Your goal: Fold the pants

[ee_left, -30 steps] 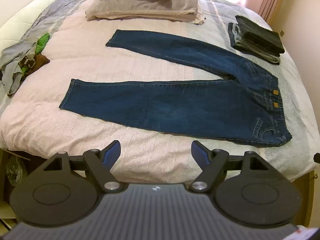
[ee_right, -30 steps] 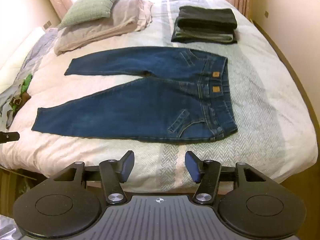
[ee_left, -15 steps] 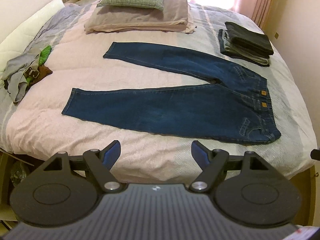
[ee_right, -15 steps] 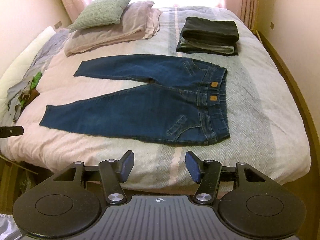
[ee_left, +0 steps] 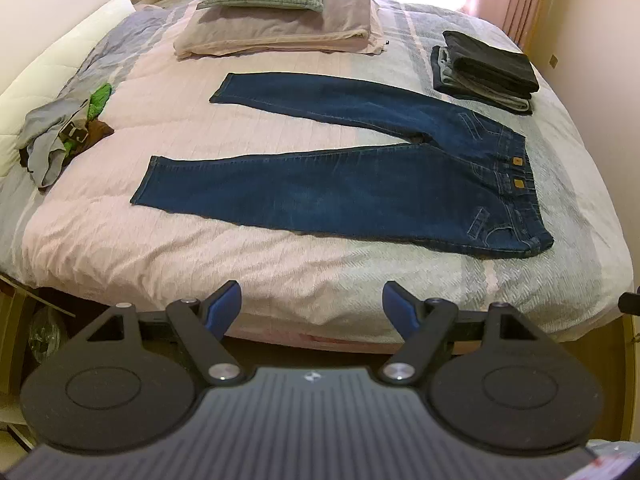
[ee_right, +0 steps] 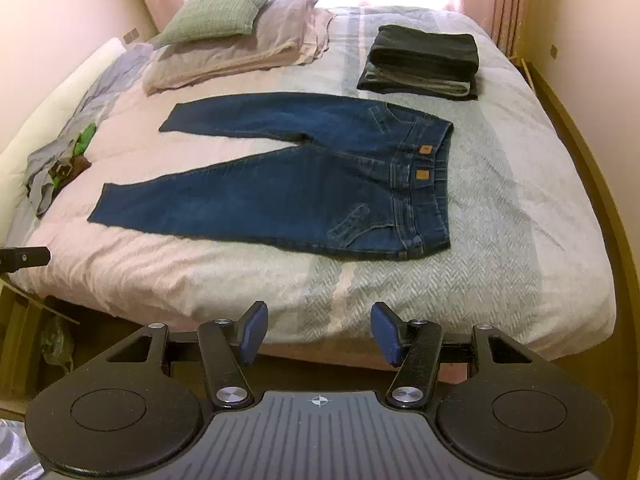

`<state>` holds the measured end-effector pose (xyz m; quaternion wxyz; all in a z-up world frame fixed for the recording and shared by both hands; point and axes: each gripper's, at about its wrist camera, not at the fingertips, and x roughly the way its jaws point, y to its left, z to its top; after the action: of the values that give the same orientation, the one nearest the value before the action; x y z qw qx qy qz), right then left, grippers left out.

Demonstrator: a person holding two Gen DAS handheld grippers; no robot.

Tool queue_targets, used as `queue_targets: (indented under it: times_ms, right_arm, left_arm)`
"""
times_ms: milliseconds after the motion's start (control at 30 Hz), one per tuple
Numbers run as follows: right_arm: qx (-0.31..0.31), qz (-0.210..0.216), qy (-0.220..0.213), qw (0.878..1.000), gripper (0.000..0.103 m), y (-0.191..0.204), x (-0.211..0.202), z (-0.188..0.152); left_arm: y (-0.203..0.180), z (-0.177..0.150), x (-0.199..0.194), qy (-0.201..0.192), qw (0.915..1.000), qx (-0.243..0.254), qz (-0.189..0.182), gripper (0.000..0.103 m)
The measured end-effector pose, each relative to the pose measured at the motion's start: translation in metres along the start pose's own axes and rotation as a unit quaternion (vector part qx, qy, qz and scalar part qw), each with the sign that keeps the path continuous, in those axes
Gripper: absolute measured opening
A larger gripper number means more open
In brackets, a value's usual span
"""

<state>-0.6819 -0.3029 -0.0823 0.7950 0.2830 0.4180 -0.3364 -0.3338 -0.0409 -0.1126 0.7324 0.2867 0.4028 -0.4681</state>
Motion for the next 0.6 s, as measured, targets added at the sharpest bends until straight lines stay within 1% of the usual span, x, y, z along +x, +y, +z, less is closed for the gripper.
queue_targets:
  times_ms: [333,600]
  right_arm:
    - [-0.009,0.012,0.0,1.0,0.054,-0.01,-0.006,-0.013]
    - [-0.009,0.018,0.0,1.0,0.054,-0.021,-0.008,-0.017]
  left_arm:
    - [-0.01,-0.021,-0.012,-0.003,0.9999,-0.011,0.01,0.075]
    - [-0.018,-0.029,-0.015,-0.002,0.9997,-0.021,0.016,0.075]
